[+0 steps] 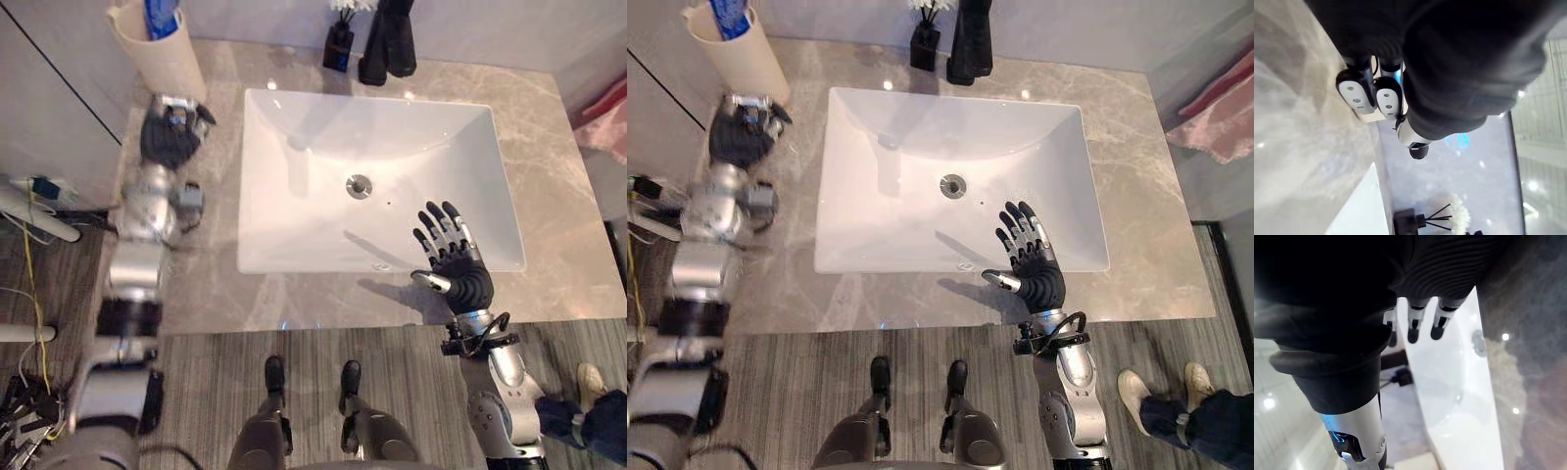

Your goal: Organize washtable

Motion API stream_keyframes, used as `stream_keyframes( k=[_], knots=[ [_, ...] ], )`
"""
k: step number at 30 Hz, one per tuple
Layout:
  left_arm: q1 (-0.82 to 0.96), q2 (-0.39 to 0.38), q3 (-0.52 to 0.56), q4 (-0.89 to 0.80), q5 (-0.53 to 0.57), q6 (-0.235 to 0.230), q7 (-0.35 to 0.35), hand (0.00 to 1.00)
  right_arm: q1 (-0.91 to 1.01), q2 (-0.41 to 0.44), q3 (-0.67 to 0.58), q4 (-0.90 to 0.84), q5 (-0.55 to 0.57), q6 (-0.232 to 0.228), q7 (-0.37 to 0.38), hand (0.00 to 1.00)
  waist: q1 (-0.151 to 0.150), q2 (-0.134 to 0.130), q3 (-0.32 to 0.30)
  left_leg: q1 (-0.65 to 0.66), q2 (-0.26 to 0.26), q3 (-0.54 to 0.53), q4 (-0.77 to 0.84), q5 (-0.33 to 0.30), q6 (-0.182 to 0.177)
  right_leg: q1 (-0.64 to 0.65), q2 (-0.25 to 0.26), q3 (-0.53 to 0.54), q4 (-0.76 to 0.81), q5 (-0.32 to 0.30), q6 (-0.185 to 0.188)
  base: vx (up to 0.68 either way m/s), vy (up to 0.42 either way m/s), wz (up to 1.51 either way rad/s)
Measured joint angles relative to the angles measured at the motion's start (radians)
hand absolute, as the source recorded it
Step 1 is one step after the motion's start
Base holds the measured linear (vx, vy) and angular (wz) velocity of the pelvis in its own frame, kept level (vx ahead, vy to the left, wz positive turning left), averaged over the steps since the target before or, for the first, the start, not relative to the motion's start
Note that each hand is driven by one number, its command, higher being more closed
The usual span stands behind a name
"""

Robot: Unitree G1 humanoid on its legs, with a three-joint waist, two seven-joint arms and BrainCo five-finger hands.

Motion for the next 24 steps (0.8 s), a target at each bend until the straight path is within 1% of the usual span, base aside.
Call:
stream_keyframes(
  k=[1,2,3,5,7,9,11,13,15,17,19,21,24],
  knots=[
    [0.119,-0.07,0.028,-0.087,-0.047,-0.014,-0.003,1.0,0.001,0.008,-0.017,0.021,0.006,-0.001,-0.001,0.0,0.012,0.015,-0.01,0.016,-0.003,-0.004,0.0,-0.001,0.0,0.017,-0.003,-0.007,0.001,-0.007,0.001,0.03,0.044,0.18],
    [0.165,-0.097,0.034,-0.118,-0.064,-0.018,-0.002,0.0,0.001,0.011,-0.019,0.03,0.012,-0.001,-0.004,0.0,0.017,0.024,-0.017,0.021,-0.005,-0.007,-0.001,-0.001,0.001,0.023,-0.005,-0.011,0.003,-0.013,0.004,0.02,0.033,0.19],
    [0.214,-0.124,0.037,-0.145,-0.08,-0.024,-0.004,0.0,0.001,0.015,-0.022,0.042,0.016,-0.001,-0.006,0.0,0.018,0.031,-0.026,0.025,-0.011,-0.015,-0.001,-0.001,0.001,0.031,-0.01,-0.022,0.006,-0.025,0.012,0.02,0.024,0.28],
    [0.408,-0.236,0.04,-0.2,-0.113,-0.031,-0.026,0.0,0.001,0.016,-0.047,0.089,0.019,-0.001,-0.017,0.0,0.027,0.079,-0.061,0.053,-0.016,-0.027,-0.007,-0.003,0.003,0.059,-0.015,-0.039,0.025,-0.047,0.021,0.01,0.025,0.24],
    [0.551,-0.317,0.036,-0.244,-0.152,-0.03,-0.048,0.0,0.002,0.016,-0.059,0.121,0.018,0.0,-0.017,0.0,0.046,0.109,-0.092,0.078,-0.017,-0.033,-0.007,-0.011,-0.001,0.085,-0.017,-0.049,0.027,-0.06,0.018,0.0,0.018,0.1],
    [0.643,-0.355,0.018,-0.274,-0.173,-0.031,-0.065,0.0,0.006,0.022,-0.067,0.15,0.016,0.002,-0.017,0.0,0.048,0.122,-0.117,0.088,-0.016,-0.051,-0.007,-0.01,-0.001,0.105,-0.02,-0.066,0.026,-0.07,0.023,0.0,0.009,0.23],
    [0.704,-0.381,-0.01,-0.276,-0.19,-0.03,-0.087,0.0,0.025,0.039,-0.075,0.168,0.01,0.005,-0.017,0.0,0.049,0.127,-0.139,0.098,-0.015,-0.066,-0.007,-0.01,-0.002,0.122,-0.017,-0.084,0.025,-0.075,0.025,-0.01,-0.006,0.25],
    [0.758,-0.414,-0.06,-0.276,-0.203,-0.032,-0.111,0.0,0.07,0.063,-0.075,0.175,-0.022,0.006,-0.016,0.0,0.053,0.123,-0.168,0.106,-0.014,-0.079,-0.007,-0.009,-0.003,0.139,-0.015,-0.097,0.024,-0.082,0.031,0.0,-0.013,0.2],
    [0.771,-0.424,-0.092,-0.273,-0.234,-0.03,-0.128,0.0,0.097,0.077,-0.074,0.175,-0.023,0.006,-0.015,0.0,0.053,0.12,-0.179,0.112,-0.014,-0.085,-0.007,-0.009,-0.003,0.143,-0.016,-0.107,0.024,-0.084,0.033,-0.01,0.003,0.14],
    [0.776,-0.426,-0.132,-0.255,-0.258,-0.03,-0.157,0.0,0.126,0.1,-0.067,0.176,-0.027,0.006,-0.015,0.0,0.052,0.112,-0.188,0.121,-0.015,-0.089,-0.007,-0.01,-0.003,0.155,-0.016,-0.111,0.025,-0.085,0.036,-0.02,0.009,0.06],
    [0.776,-0.428,-0.146,-0.246,-0.267,-0.029,-0.169,0.0,0.143,0.106,-0.046,0.175,-0.046,0.006,-0.016,0.0,0.047,0.106,-0.195,0.123,-0.014,-0.089,-0.007,-0.01,-0.002,0.154,-0.017,-0.111,0.028,-0.086,0.036,0.0,0.0,0.0],
    [0.774,-0.428,-0.153,-0.227,-0.268,-0.034,-0.177,0.0,0.152,0.113,-0.035,0.176,-0.054,0.006,-0.016,0.0,0.045,0.103,-0.199,0.129,-0.014,-0.081,-0.007,-0.011,-0.001,0.151,-0.02,-0.105,0.039,-0.089,0.039,0.0,0.021,-0.08],
    [0.769,-0.426,-0.18,-0.209,-0.267,-0.038,-0.176,0.0,0.167,0.115,-0.035,0.175,-0.068,0.006,-0.016,0.0,0.045,0.102,-0.201,0.143,-0.019,-0.05,-0.007,-0.011,-0.001,0.119,-0.038,-0.073,0.1,-0.114,0.044,0.0,0.044,-0.31]
  ],
)
